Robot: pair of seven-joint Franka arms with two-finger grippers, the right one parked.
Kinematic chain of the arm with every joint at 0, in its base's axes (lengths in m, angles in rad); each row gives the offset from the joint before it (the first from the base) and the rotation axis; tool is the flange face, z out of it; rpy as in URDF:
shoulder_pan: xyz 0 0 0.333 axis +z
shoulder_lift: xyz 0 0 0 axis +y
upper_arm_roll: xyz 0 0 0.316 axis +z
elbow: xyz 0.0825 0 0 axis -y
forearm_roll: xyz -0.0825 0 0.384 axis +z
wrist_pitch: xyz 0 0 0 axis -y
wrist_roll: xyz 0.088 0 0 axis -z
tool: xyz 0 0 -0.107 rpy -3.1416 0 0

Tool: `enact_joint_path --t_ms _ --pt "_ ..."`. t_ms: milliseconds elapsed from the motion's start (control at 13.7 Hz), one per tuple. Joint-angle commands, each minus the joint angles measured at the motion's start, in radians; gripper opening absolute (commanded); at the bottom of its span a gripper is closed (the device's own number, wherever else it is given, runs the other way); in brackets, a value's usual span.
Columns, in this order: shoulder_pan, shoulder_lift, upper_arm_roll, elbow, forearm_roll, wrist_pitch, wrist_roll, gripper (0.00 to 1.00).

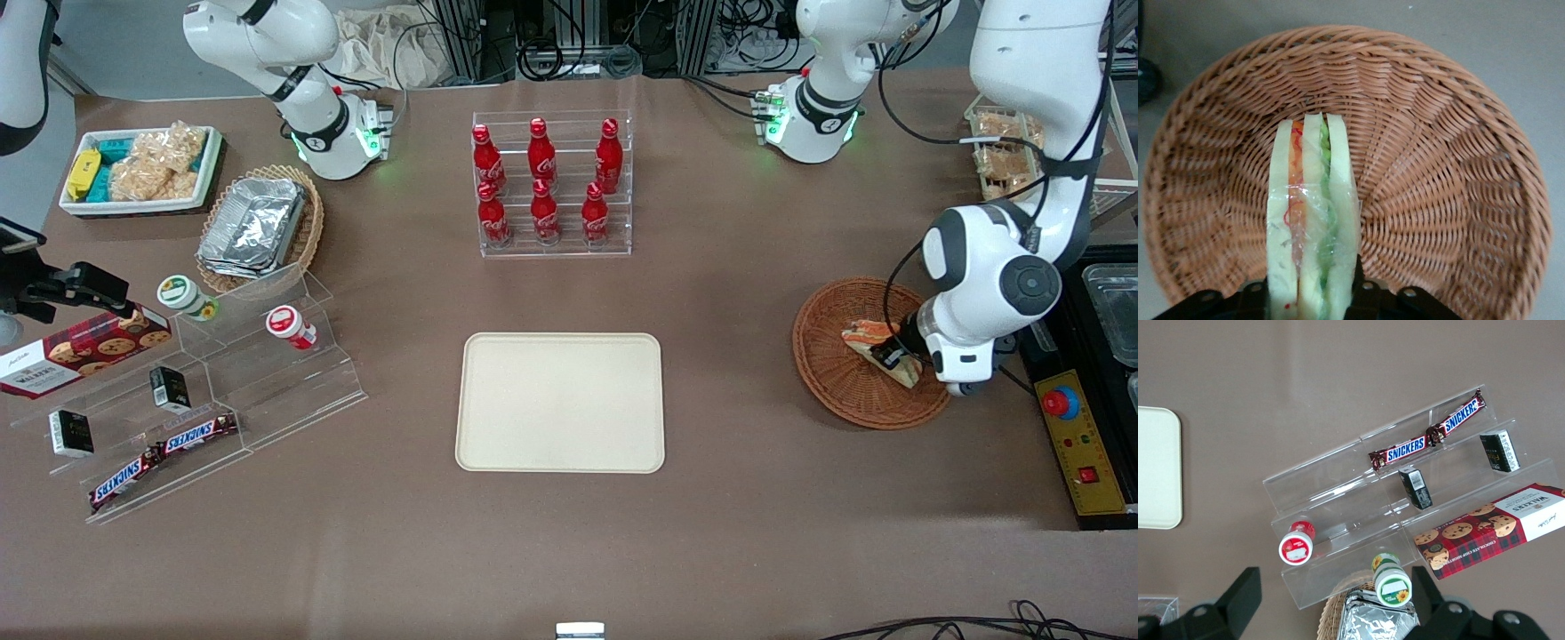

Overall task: Place sandwich from basket to tray
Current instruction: 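Lower the open left gripper around the wrapped sandwich and close it, then lift the sandwich out of the basket and carry it toward the tray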

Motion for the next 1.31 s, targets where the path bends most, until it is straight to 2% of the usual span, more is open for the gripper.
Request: enact_joint_path --t_ms 0,146,292,365,583,729,948,1240 --pt "-0.003 -0.138 -0.004 0.078 0.011 -0.218 0.066 0.0" --pt "-0.017 -0.146 -0.021 0.197 -0.014 -0.341 0.067 0.0" --pt "-0.023 -0.114 -0.075 0.34 -0.087 -0.493 0.057 0.0" --pt "-0.025 -0.107 -0.105 0.385 -0.094 -0.529 0.057 0.0" --pt "-0.025 -0.098 -0.234 0.437 -0.097 -0.531 0.035 0.0" --pt "-0.033 -0.051 -0.312 0.465 -0.118 -0.486 -0.06 0.0" --pt "-0.127 0.0 -0.351 0.477 -0.101 -0.397 -0.169 0.0" --pt "-0.279 0.156 -0.353 0.576 0.015 -0.341 -0.234 0.0"
